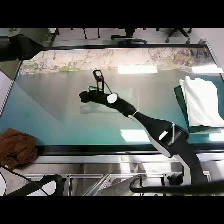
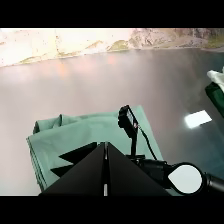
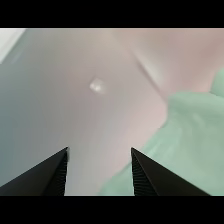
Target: Fold the shirts.
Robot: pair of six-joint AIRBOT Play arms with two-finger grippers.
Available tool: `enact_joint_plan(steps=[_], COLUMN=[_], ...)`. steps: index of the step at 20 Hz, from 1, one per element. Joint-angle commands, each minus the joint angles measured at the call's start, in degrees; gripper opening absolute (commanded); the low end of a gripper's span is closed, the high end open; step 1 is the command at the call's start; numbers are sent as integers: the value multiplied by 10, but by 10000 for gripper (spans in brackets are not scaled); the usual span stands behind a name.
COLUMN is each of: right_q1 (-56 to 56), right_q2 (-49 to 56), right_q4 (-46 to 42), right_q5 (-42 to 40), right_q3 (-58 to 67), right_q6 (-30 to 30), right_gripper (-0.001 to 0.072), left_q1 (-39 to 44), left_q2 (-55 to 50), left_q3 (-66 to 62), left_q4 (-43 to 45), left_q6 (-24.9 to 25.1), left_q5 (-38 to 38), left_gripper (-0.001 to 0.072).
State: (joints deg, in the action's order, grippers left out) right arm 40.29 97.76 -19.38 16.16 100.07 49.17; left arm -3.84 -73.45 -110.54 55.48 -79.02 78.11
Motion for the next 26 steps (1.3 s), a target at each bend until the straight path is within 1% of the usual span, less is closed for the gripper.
enact_joint_plan(steps=[1, 3, 5, 6, 7, 8, 9, 11, 12, 13, 16, 20, 22, 25, 26], right_q1=[-6, -46, -109, -145, -188, -230, -276, -351, -375, -390, -386, -346, -331, -314, -313], right_q2=[10, -15, -52, -71, -89, -103, -114, -115, -107, -97, -63, -13, 8, 27, 31], right_q4=[-5, -5, -16, -42, -86, -134, -187, -262, -279, -280, -280, -266, -232, -173, -149], right_q5=[-6, 86, 200, 255, 316, 372, 431, 520, 549, 564, 568, 538, 525, 504, 502], right_q3=[0, 0, 0, 0, 0, 0, 0, 0, -2, -7, -23, -24, -24, -24, -24], right_q6=[-25, -25, -18, 22, 80, 130, 181, 254, 268, 267, 263, 249, 232, 202, 190], right_gripper=[436, 437, 437, 447, 474, 591, 661, 660, 660, 660, 660, 659, 644, 644, 622], left_q1=[-6, -6, -6, -6, -6, -6, -6, -6, -6, -6, -6, -6, -6, -6, -6], left_q2=[-4, -8, -12, -13, -13, -13, -13, -13, -13, -13, -13, -13, -13, -13, -13], left_q3=[0, 0, 0, 0, 0, 0, 0, 0, 0, 0, 0, 0, 0, 0, 0], left_q4=[-1, -1, 0, 0, 0, 0, 0, 0, 0, 0, 0, 0, 0, 0, 0], left_q6=[6, 6, 6, 6, 6, 6, 6, 6, 6, 6, 6, 6, 6, 6, 6], left_q5=[24, 22, 16, 14, 14, 14, 14, 14, 14, 14, 14, 16, 21, 30, 30], left_gripper=[18, 18, 18, 18, 18, 18, 18, 18, 18, 18, 18, 18, 18, 18, 18])
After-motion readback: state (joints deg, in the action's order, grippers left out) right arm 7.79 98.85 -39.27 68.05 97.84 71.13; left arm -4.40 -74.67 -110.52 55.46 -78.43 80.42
